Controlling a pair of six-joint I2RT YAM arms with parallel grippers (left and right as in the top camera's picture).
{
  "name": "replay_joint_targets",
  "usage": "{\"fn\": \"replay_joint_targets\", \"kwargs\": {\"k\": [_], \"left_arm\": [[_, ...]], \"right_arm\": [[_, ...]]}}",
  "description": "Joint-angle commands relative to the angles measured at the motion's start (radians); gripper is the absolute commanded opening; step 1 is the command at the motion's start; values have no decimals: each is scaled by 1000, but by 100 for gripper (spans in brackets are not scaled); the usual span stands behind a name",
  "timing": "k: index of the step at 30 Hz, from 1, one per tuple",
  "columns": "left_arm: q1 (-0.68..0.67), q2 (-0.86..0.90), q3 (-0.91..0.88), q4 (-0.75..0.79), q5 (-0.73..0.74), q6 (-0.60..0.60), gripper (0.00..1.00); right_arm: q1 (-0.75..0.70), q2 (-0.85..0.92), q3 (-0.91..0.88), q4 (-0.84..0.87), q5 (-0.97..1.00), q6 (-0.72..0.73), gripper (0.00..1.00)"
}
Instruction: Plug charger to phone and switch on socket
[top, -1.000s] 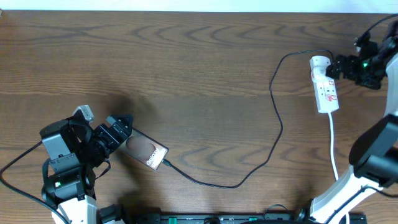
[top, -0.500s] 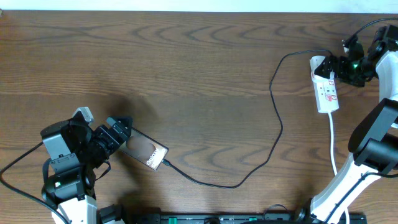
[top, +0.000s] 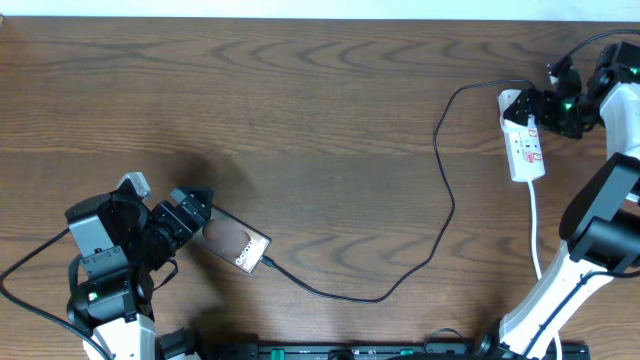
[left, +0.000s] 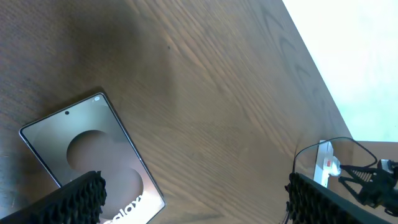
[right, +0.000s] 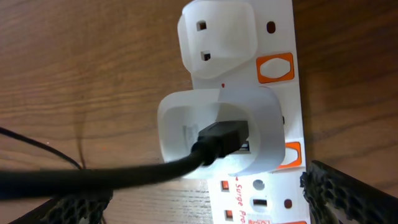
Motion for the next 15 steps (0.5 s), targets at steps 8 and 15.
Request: {"fn": "replay_joint_targets", "kwargs": {"k": [8, 15], "left_arm": [[3, -5, 14, -8, -6, 9, 91], [3, -5, 14, -7, -6, 9, 91]], "right_arm": [[36, 29, 3, 14, 4, 24, 99], [59, 74, 3, 19, 4, 26, 97]]}}
